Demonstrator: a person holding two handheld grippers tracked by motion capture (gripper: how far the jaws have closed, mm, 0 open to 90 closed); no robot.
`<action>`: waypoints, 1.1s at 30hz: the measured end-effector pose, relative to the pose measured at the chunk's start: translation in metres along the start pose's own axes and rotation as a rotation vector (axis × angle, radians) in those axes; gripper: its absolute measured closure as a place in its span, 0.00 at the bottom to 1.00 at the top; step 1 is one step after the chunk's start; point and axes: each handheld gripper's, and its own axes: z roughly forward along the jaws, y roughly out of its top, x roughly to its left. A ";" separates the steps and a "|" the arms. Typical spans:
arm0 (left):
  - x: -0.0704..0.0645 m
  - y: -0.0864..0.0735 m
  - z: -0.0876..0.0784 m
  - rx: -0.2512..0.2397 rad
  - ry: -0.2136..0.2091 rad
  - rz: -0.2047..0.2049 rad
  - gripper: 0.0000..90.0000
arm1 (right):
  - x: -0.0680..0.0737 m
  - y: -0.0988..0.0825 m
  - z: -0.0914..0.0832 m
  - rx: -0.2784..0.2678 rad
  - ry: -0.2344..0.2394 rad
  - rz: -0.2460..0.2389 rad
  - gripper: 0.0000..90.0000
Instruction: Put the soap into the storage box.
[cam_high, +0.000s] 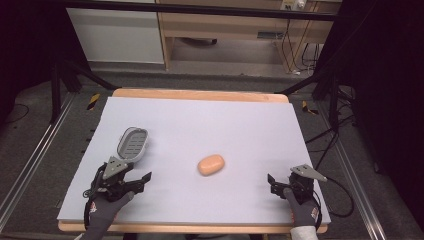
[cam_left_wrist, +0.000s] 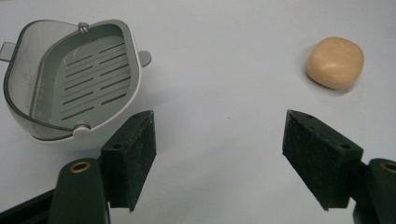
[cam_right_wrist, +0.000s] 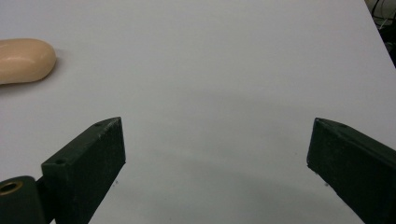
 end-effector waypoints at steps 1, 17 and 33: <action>-0.001 0.000 0.000 0.000 -0.003 -0.001 0.28 | 0.000 0.000 0.000 0.001 0.000 0.001 0.05; -0.014 0.023 0.004 -0.007 -0.042 0.045 0.26 | 0.001 0.000 0.001 0.010 -0.011 0.007 0.05; -0.042 0.048 0.022 -0.005 -0.099 0.091 0.25 | 0.002 0.001 0.000 0.011 0.000 0.010 0.05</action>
